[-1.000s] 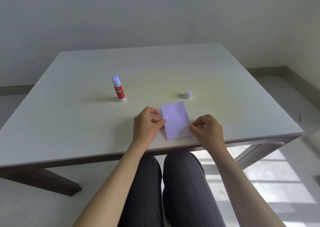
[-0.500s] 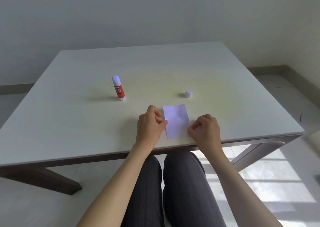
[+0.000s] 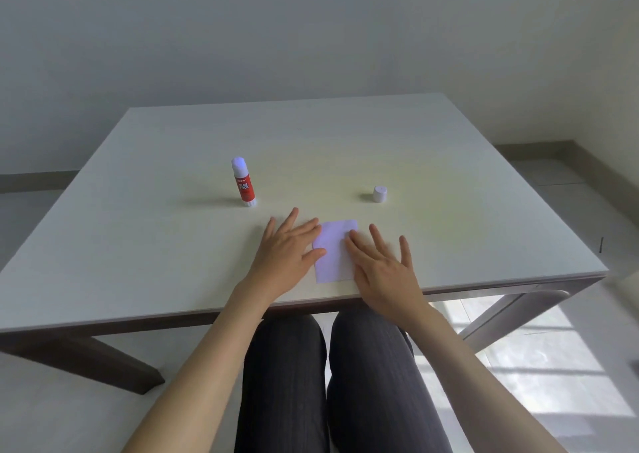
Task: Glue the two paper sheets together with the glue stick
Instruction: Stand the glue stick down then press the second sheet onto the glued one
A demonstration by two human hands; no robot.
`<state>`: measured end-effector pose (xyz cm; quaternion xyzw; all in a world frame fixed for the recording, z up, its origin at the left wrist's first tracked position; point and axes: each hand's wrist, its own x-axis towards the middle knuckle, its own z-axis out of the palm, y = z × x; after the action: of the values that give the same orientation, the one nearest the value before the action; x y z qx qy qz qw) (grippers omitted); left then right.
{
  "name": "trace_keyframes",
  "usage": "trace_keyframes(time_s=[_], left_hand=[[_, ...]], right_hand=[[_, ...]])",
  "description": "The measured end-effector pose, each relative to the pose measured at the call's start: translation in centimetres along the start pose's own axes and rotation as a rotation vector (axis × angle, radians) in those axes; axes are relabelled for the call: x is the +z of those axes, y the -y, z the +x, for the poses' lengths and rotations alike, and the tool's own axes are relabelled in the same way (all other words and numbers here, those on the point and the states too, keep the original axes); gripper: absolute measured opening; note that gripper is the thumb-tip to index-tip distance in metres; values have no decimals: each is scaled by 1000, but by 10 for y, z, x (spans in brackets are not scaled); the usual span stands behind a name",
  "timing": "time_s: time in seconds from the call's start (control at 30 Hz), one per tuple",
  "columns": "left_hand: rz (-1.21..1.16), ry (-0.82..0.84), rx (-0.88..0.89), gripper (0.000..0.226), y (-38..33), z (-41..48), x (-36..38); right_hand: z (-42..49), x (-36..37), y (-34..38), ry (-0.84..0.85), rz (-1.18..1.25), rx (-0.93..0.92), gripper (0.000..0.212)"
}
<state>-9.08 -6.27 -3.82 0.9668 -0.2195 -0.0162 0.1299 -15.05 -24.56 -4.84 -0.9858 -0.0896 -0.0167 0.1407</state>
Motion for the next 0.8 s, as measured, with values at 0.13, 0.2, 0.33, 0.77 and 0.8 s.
trace_keyframes(time_s=[0.13,0.2,0.33,0.77,0.8], left_hand=[[23,94,-23,62,29,-14,-10],[47,141,-29,66,38,-20,-12],[11,214,-12,76,43,-22,-10],[-1,243,0,79,43,-21,-10],[-6,244,1,79,43,-21,-10]], right_hand=[[12,9,29,-2,-12,-51,52],[15,12,36,-12,-40,-26,54],[10,11,39,-12,-140,2,54],[37,-1,35,66,-199,-91,79],[27,6,44,57,-172,-173,85]])
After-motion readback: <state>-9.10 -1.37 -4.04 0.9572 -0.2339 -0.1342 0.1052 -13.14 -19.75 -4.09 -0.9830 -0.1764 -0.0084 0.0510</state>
